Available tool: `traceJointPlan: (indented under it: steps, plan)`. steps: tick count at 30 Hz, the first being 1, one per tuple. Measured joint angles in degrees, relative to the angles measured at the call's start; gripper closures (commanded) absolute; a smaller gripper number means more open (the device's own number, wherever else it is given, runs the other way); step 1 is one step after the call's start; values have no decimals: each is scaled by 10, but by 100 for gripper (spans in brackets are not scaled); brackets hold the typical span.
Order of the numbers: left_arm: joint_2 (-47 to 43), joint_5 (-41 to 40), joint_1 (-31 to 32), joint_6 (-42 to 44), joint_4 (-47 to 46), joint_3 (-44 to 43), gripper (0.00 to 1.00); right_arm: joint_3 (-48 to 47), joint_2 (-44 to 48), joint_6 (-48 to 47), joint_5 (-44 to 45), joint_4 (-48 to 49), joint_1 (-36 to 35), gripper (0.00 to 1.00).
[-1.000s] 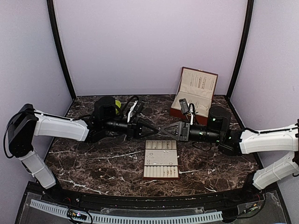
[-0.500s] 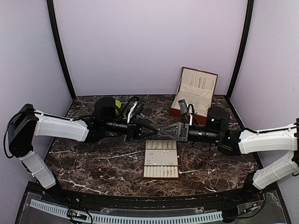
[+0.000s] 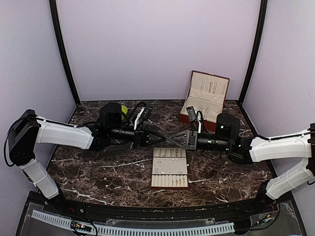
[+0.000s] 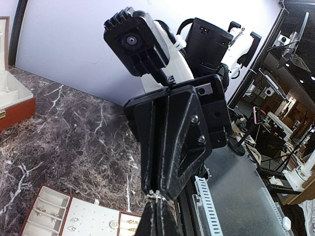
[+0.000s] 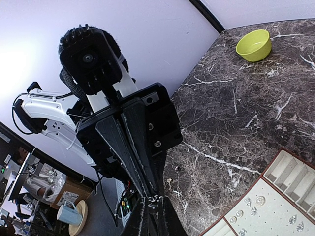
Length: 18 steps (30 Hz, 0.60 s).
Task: Organize the mixed jewelry
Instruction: Pass from the left arm to the right
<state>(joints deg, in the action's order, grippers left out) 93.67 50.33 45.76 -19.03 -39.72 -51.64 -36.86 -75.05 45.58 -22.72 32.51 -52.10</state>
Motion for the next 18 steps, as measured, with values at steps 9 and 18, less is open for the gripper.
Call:
traceJointPlan:
  steps: [9,18]
  plan:
    - [0,0,0,0,0,0,100,0,-2,2,0,0,0,88]
    - [0,0,0,0,0,1,100,0,-2,5,0,1,0,88]
